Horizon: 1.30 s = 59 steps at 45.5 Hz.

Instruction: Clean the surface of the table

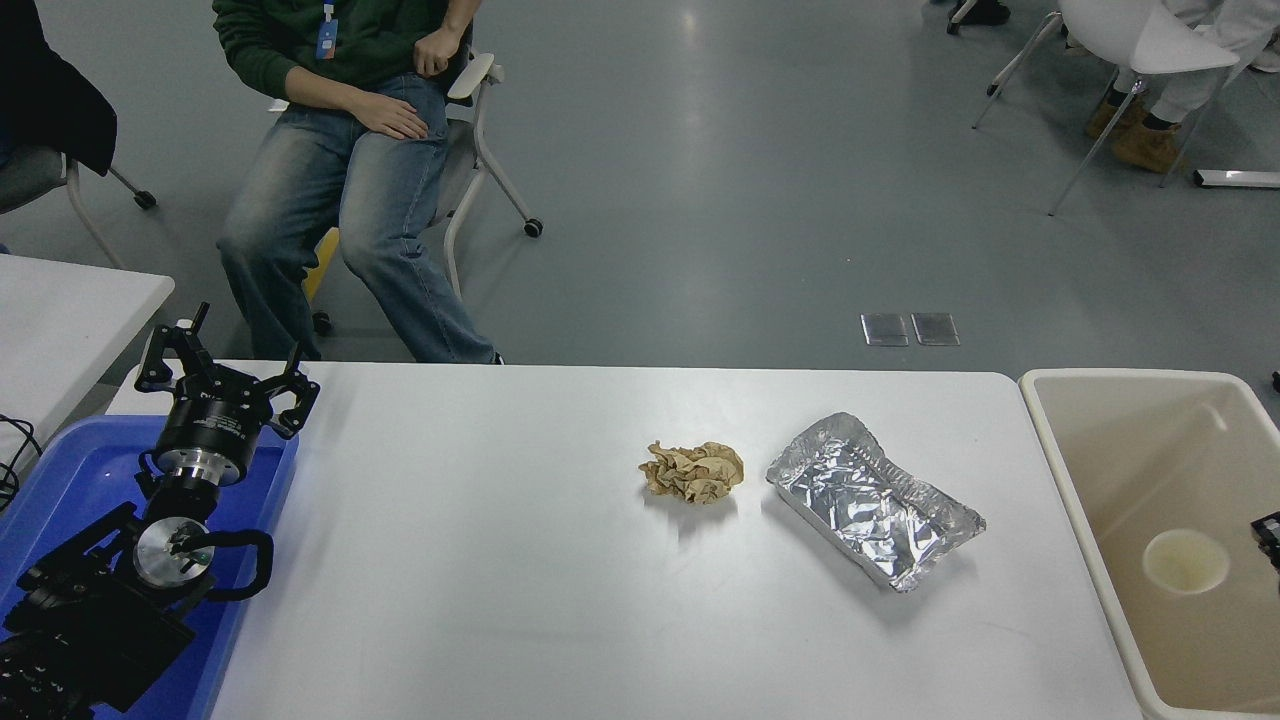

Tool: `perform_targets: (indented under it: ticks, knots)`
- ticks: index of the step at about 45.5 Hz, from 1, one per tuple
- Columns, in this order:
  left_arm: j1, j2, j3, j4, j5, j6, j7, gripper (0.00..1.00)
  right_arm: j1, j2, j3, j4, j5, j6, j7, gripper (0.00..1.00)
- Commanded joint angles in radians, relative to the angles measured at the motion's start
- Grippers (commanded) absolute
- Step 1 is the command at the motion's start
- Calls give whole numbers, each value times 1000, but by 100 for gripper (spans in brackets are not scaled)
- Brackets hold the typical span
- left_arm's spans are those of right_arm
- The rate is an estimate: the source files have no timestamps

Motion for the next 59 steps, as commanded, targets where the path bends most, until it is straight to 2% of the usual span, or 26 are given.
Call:
perform_targets:
  ticks: [1, 25, 35, 47, 54, 59]
  knots:
    - [0, 0, 0, 0, 1, 0, 1, 100, -1, 3, -3, 0, 36, -5, -15, 97]
    - [0, 0, 0, 0, 0, 0, 0, 100, 31, -2, 11, 0, 65, 2, -17, 97]
    - [2, 0, 0, 0, 0, 0, 1, 100, 53, -10, 13, -1, 215, 2, -17, 97]
    - [0, 0, 1, 0, 1, 0, 0, 100, 80, -19, 20, -1, 525, 5, -17, 97]
    - [0, 0, 0, 0, 0, 0, 0, 100, 82, -42, 46, 8, 571, 14, -29, 97]
    - [0, 0, 0, 0, 0, 0, 1, 100, 82, -55, 207, 57, 573, 36, -32, 97]
